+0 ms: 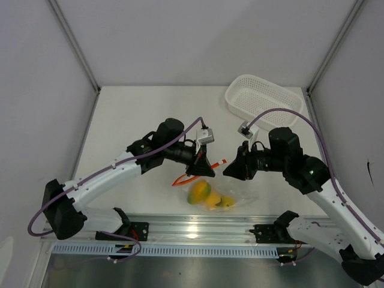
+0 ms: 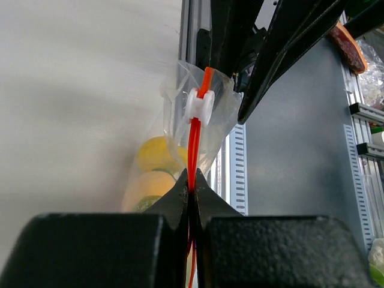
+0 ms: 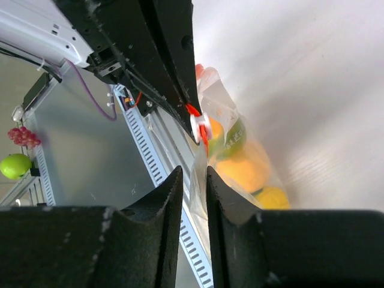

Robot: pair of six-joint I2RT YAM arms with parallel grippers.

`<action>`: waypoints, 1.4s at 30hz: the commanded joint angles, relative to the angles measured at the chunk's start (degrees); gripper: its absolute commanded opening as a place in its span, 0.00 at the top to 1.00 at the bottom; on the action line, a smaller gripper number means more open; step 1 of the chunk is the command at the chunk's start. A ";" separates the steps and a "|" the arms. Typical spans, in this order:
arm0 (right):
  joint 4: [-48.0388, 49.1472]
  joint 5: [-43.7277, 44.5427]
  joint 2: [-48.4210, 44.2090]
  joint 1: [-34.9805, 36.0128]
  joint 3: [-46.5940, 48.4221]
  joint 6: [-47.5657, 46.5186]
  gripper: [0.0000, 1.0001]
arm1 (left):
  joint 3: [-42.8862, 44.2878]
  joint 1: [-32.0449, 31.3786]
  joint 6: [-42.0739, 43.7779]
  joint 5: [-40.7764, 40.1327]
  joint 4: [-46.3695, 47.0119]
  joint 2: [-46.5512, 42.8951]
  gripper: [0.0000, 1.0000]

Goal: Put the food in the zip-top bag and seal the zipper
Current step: Zip the zipper food storage bag at the center of the board.

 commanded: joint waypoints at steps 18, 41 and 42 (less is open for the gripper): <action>13.90 -8.08 0.75 -2.01 -4.45 2.22 1.00 | -2.53 0.86 -3.33 3.84 6.52 -4.95 0.64; 18.12 -11.58 -4.97 -1.48 -7.88 7.41 1.00 | -3.94 0.16 -9.49 2.60 27.52 -9.80 0.16; 18.03 -11.67 -4.79 -1.48 -7.79 7.41 1.00 | -3.68 -0.19 -9.22 2.52 27.53 -9.44 0.16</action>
